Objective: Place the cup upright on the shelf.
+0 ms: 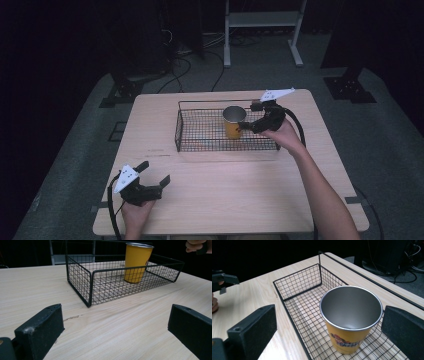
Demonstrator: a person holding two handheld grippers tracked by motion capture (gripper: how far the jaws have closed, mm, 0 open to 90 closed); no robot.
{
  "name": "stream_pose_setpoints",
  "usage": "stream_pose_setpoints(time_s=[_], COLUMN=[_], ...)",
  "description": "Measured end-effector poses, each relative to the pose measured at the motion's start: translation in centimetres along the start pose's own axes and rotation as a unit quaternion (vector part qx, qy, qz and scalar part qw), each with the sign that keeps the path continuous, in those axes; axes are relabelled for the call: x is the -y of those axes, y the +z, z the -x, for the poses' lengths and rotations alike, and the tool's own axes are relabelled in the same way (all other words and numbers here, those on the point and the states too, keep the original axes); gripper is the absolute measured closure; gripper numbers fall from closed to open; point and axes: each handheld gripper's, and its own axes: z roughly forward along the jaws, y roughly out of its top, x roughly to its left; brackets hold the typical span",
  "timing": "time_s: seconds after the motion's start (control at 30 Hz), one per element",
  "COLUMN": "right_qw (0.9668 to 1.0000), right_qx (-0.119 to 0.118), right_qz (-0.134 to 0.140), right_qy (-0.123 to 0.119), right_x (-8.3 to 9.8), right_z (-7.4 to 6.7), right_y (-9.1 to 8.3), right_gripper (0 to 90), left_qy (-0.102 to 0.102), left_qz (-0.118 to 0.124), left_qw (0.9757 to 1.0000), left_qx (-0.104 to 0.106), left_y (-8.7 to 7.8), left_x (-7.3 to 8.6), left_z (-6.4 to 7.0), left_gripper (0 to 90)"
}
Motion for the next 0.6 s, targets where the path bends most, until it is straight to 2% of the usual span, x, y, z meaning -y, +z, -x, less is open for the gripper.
stream_pose_setpoints(time_s=[0.1,0.17,0.23,0.33,0.6], right_qw=[1.0000,1.0000,0.9998,0.9999,0.9998], right_qx=[0.000,0.002,-0.007,-0.009,-0.015], right_qz=[0.003,-0.007,-0.015,-0.004,-0.012], right_qy=[-0.001,0.003,0.006,0.005,0.007], right_x=[0.2,0.3,0.5,0.7,1.6], right_z=[-0.2,-0.2,-0.2,-0.5,-0.9], right_y=[-0.3,-0.3,-0.2,-0.4,-0.7], right_gripper=[0.0,0.0,0.0,0.0,0.0], left_qy=[0.000,0.001,0.001,0.001,0.000], left_qz=[0.000,-0.001,0.000,-0.001,0.000], left_qw=[1.0000,1.0000,1.0000,1.0000,1.0000], left_qx=[0.000,0.000,0.000,0.000,0.000], left_y=[0.1,0.1,0.1,0.1,0.1], left_x=[0.0,0.0,0.0,0.0,0.0], left_z=[0.0,0.0,0.0,0.0,0.0], left_gripper=[0.0,0.0,0.0,0.0,0.0])
